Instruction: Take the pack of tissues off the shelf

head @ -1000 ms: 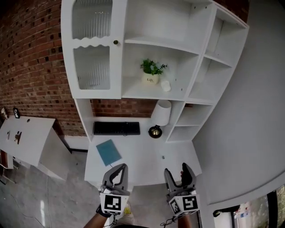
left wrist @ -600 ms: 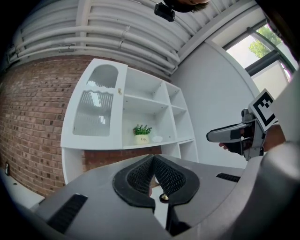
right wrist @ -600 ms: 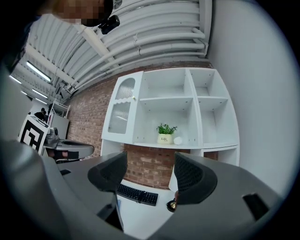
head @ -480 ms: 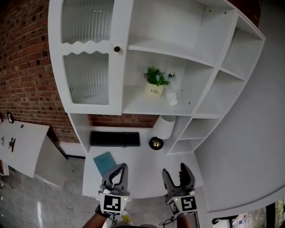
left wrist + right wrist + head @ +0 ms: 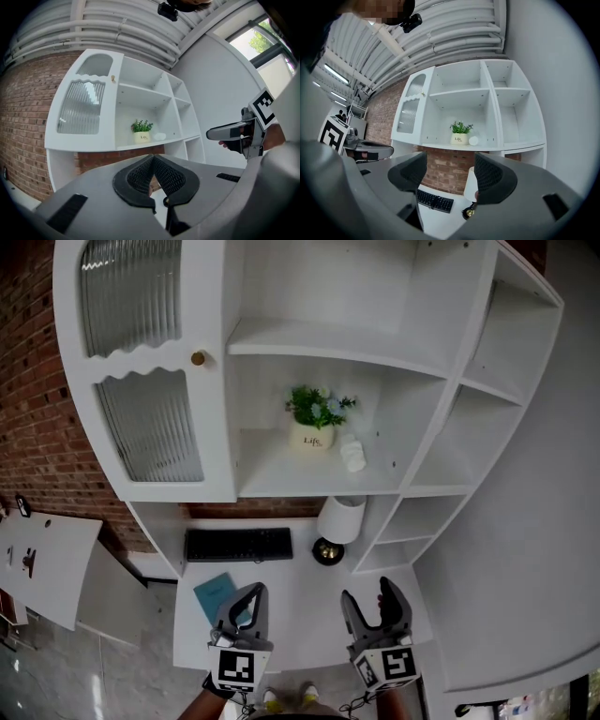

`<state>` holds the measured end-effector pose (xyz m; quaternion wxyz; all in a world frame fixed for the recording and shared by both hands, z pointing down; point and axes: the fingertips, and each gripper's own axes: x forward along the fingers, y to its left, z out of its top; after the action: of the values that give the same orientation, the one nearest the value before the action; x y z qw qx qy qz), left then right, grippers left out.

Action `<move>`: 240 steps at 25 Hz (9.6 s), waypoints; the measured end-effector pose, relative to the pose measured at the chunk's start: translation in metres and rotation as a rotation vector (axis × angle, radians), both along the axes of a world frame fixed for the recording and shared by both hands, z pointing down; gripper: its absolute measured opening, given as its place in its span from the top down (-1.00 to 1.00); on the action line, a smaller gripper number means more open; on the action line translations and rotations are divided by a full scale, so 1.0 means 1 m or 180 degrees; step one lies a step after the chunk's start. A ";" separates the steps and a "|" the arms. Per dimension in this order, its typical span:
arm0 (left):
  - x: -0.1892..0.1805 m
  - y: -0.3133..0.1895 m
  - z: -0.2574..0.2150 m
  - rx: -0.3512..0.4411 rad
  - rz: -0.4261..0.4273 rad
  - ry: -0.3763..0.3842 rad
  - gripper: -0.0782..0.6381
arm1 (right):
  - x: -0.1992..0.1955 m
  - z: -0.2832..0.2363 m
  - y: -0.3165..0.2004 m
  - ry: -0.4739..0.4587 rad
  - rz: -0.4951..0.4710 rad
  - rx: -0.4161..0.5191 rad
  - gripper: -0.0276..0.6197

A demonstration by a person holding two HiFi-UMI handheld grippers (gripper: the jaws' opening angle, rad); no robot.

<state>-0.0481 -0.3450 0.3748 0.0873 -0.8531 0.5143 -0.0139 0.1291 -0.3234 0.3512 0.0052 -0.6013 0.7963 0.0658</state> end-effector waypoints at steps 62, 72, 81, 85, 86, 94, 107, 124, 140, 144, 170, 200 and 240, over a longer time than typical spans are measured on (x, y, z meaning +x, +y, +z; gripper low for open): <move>0.081 -0.189 -0.062 0.0030 -0.0063 -0.0028 0.73 | 0.043 -0.040 -0.298 0.1027 0.0345 -0.0888 0.27; 0.085 -0.184 -0.059 0.0016 -0.0048 -0.0028 0.73 | 0.045 -0.039 -0.298 0.1195 0.0359 -0.0904 0.45; 0.085 -0.181 -0.061 0.0037 -0.0050 -0.0053 0.73 | 0.045 -0.045 -0.295 0.1102 0.0384 -0.0730 0.48; 0.082 -0.173 -0.062 0.0068 -0.0035 -0.0114 0.73 | 0.049 -0.046 -0.284 0.0910 0.0335 -0.0653 0.49; 0.079 -0.171 -0.062 0.0069 -0.0045 -0.0111 0.73 | 0.049 -0.048 -0.279 0.0864 0.0334 -0.0620 0.49; 0.055 -0.153 -0.066 0.0104 -0.0153 -0.0095 0.73 | 0.047 -0.063 -0.226 0.0720 0.0259 -0.0307 0.50; 0.035 -0.100 -0.066 0.0051 -0.0138 0.0149 0.73 | 0.030 -0.062 -0.101 0.0078 -0.0177 0.0025 0.51; 0.027 -0.083 -0.025 -0.0112 -0.0183 0.0058 0.73 | 0.017 -0.018 -0.084 0.0069 -0.0291 -0.0181 0.51; 0.028 -0.062 0.125 -0.0703 -0.0143 -0.0054 0.73 | -0.032 0.131 -0.073 0.0193 -0.0556 -0.0835 0.51; 0.027 -0.060 0.167 -0.0869 -0.0169 -0.0084 0.73 | -0.040 0.173 -0.073 0.0198 -0.0580 -0.0996 0.51; 0.010 -0.046 0.387 -0.1715 -0.0462 0.0004 0.73 | -0.068 0.421 -0.046 0.0094 -0.0633 -0.2071 0.51; 0.025 0.002 0.458 -0.2380 -0.0596 0.0205 0.73 | -0.066 0.498 -0.028 0.0040 -0.0709 -0.2785 0.48; 0.026 0.026 0.431 -0.2373 -0.0534 0.0186 0.73 | -0.055 0.472 0.007 0.0249 -0.0644 -0.2804 0.43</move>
<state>-0.0219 -0.3194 0.8055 -0.2452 -0.7812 0.5443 -0.1827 0.0738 -0.3160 0.8232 -0.2749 -0.4624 0.8027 -0.2574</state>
